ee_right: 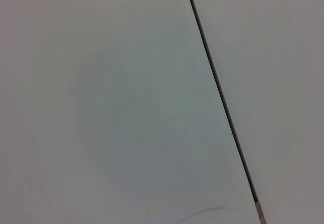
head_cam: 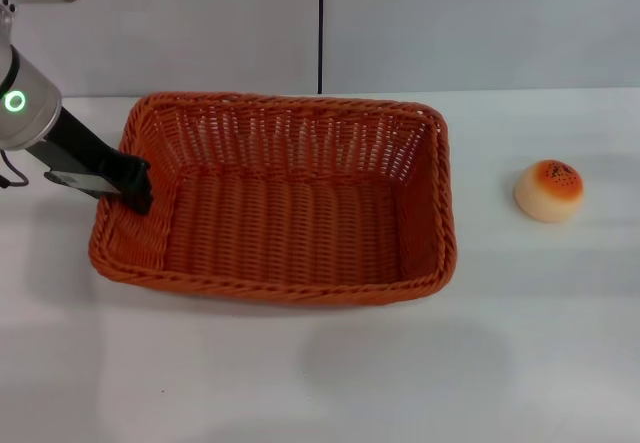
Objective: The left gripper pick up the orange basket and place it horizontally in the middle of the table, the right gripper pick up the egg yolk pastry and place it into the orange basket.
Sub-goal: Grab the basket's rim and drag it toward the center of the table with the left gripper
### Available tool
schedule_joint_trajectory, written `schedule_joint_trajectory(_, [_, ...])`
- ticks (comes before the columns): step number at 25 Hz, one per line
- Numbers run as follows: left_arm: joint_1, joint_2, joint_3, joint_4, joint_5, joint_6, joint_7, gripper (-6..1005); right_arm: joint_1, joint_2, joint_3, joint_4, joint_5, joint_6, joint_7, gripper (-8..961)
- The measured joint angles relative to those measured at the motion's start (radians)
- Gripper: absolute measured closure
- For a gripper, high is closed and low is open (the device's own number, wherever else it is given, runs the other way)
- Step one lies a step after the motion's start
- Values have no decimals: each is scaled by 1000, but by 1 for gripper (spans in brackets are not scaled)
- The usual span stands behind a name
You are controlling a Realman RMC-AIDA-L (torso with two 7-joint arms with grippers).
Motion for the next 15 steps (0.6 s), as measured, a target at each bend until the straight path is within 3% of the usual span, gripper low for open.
schedule_joint_trajectory(11, [15, 5, -62, 10, -2, 2, 0, 853, 2, 2, 0, 14, 0, 0, 0, 378])
schedule_joint_trajectory(15, [22, 7, -63, 9, -2, 4, 6, 708, 2, 2, 0, 16, 0, 0, 0, 378])
